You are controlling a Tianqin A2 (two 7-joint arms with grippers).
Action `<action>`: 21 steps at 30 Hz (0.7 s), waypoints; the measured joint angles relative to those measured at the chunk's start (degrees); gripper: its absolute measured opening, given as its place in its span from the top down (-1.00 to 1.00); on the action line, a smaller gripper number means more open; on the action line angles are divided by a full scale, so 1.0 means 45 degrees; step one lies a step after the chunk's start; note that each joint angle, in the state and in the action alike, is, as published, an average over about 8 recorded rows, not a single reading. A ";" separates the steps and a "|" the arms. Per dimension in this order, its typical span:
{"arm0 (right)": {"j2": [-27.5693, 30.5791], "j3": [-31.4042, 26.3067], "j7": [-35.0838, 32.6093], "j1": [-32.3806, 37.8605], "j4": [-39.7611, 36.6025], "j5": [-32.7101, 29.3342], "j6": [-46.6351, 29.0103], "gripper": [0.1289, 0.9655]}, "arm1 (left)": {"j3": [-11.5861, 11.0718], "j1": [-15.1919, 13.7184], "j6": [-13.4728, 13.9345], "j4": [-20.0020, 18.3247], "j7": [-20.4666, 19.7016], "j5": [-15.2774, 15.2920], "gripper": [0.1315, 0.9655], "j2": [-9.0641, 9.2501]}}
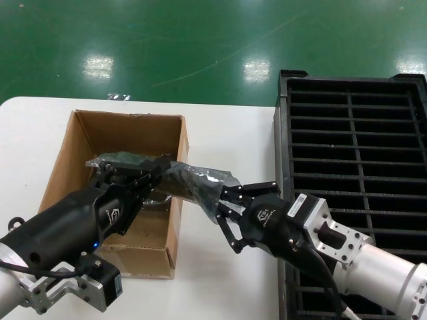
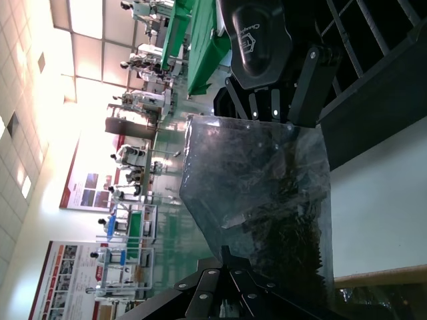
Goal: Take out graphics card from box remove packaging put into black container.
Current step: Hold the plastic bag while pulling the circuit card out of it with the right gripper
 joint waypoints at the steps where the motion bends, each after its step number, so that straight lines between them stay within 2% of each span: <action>1: -0.0082 0.0150 0.0098 -0.0091 0.0007 -0.0182 -0.0094 0.93 | 0.0000 0.0000 0.0000 0.0000 0.0000 0.0000 0.98 0.0000; 9: -0.0684 0.1194 0.0307 -0.0659 -0.0032 -0.1023 -0.0838 0.72 | 0.0000 0.0000 0.0000 0.0000 0.0000 0.0000 0.98 0.0000; 14: -0.1136 0.1694 0.0123 -0.0859 -0.0179 -0.1179 -0.1255 0.70 | 0.0000 0.0000 0.0000 0.0000 0.0000 0.0000 0.98 0.0000; 21: -0.1794 0.2244 0.0000 -0.1016 -0.0400 -0.1191 -0.1780 0.53 | 0.0000 0.0000 0.0000 0.0000 0.0000 0.0000 0.98 0.0000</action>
